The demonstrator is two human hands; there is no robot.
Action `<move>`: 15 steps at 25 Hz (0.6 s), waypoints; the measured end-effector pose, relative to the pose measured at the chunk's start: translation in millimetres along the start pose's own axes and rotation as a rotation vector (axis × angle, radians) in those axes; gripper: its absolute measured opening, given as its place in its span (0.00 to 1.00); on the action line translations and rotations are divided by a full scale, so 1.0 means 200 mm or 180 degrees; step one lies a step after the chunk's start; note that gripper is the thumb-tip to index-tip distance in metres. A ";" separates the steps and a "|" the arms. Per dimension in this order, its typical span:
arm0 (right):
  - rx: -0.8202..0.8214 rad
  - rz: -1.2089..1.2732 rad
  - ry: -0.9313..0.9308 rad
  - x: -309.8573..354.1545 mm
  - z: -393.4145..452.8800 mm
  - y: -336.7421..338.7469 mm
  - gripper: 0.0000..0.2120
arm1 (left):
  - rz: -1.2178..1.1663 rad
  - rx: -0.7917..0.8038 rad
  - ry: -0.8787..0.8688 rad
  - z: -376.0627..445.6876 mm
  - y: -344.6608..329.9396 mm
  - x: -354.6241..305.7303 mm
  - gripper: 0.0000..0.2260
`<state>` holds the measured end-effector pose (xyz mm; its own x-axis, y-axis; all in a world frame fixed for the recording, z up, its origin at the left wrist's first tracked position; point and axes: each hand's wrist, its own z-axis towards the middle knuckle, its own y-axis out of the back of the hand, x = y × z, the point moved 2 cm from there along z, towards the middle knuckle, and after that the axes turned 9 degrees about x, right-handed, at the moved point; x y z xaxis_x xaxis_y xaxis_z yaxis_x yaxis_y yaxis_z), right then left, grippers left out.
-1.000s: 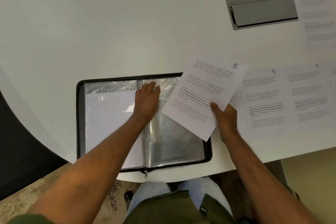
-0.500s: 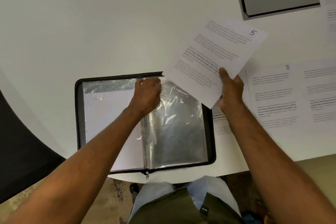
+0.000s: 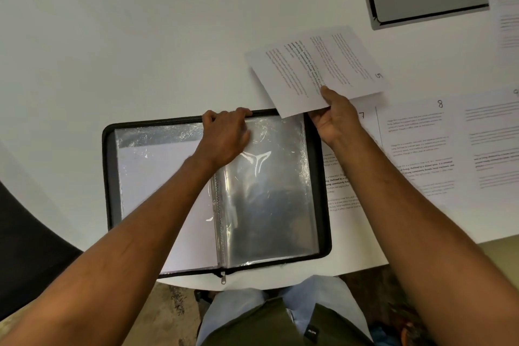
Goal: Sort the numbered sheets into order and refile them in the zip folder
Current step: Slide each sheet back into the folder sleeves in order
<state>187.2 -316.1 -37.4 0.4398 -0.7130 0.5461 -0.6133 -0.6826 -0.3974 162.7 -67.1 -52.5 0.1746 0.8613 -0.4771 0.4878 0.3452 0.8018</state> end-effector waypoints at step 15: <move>0.0062 -0.0927 0.0027 -0.14 0.22 -0.12 0.20 | 0.0061 -0.0249 0.0125 0.00 -0.06 -0.05 0.09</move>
<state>218.4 -287.3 -76.2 0.5899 -0.4852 0.6454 -0.4492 -0.8614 -0.2370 155.2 -80.2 -56.7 0.1489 0.8815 -0.4481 0.4160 0.3553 0.8371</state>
